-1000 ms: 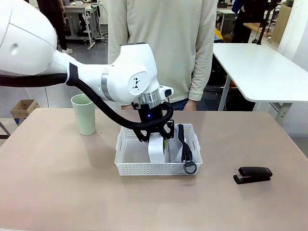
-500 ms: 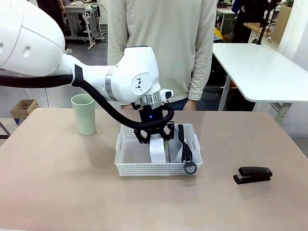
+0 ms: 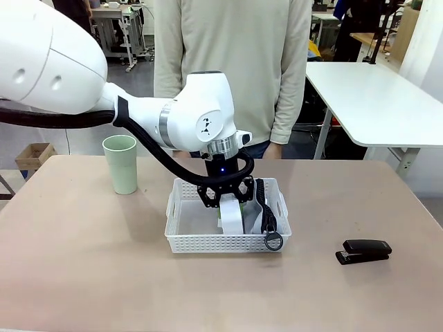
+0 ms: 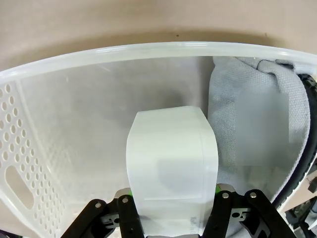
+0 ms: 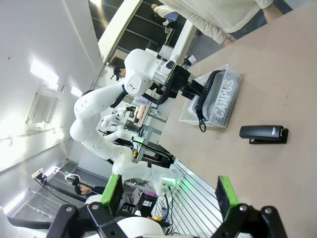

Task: Efficiently arrange items inside the basket to fit them all.
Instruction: Pick up the Digital clock and place it inside the Organizing basket.

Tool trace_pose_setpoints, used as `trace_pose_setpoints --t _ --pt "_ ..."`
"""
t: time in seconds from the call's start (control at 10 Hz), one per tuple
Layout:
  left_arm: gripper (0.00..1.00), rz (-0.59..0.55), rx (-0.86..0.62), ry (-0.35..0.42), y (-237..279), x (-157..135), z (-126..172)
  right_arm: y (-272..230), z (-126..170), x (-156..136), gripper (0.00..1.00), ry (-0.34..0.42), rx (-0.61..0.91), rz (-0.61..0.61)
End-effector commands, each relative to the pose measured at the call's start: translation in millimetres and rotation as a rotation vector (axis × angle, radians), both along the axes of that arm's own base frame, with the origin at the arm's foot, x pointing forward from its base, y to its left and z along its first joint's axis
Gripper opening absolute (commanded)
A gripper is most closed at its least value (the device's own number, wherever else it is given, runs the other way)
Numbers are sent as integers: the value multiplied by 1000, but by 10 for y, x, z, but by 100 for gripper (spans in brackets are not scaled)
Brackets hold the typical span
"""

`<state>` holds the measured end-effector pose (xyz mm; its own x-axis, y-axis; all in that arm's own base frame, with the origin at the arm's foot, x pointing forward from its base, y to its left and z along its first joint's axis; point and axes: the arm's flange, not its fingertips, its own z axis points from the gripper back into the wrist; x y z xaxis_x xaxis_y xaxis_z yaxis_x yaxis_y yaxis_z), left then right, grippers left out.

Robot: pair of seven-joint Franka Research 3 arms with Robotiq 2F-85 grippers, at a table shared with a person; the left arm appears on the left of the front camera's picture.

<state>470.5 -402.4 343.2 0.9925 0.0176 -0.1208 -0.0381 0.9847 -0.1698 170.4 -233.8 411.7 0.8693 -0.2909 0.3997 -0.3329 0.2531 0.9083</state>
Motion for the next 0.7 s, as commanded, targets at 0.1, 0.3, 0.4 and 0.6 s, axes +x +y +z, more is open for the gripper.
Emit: trace_pose_setpoints --t 0.1,0.3,0.4,0.6 --pt "51 53 34 6 38 42 71 0 23 12 100 -32 3 -1" --pt "100 59 83 -4 27 45 56 0 23 12 100 -32 3 -1" --pt "100 58 98 -4 32 41 62 0 23 12 100 -32 3 -1" --pt "100 65 87 -9 110 48 92 0 23 12 100 -32 3 -1"
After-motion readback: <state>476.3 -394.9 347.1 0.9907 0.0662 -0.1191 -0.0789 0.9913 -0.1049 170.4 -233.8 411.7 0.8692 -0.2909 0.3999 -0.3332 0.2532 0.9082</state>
